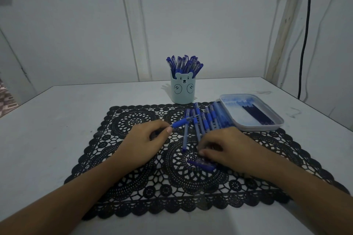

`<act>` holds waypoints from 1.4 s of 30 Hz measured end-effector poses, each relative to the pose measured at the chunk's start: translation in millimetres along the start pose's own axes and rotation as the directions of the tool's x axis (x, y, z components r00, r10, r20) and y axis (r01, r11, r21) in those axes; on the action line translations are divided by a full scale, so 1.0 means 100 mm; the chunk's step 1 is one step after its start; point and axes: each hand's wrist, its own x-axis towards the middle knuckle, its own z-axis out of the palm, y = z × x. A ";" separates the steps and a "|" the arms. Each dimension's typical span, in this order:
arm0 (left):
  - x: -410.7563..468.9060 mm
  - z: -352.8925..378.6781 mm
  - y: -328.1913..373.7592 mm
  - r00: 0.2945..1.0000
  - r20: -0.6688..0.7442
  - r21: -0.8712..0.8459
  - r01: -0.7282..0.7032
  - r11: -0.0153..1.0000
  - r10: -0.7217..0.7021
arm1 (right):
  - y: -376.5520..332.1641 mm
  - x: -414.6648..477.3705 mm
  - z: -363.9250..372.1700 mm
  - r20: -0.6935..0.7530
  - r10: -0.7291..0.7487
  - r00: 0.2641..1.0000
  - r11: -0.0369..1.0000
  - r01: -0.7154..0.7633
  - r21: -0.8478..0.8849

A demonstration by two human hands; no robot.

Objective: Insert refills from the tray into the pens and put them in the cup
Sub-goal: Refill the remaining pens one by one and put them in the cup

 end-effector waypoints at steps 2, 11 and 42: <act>0.00 0.00 -0.01 1.000 0.001 0.008 -0.004 1.000 0.004 | 0.03 0.01 -0.04 -0.120 0.098 0.988 0.987 -0.081 0.141; 0.00 0.01 -0.04 0.998 0.016 0.056 -0.065 0.996 0.064 | 0.08 0.02 -0.10 -0.370 0.202 0.907 0.822 0.048 0.568; -0.02 0.02 -0.06 0.974 0.074 0.129 -0.221 0.967 0.213 | -0.01 0.02 0.01 -0.244 0.234 0.941 0.872 -0.092 0.481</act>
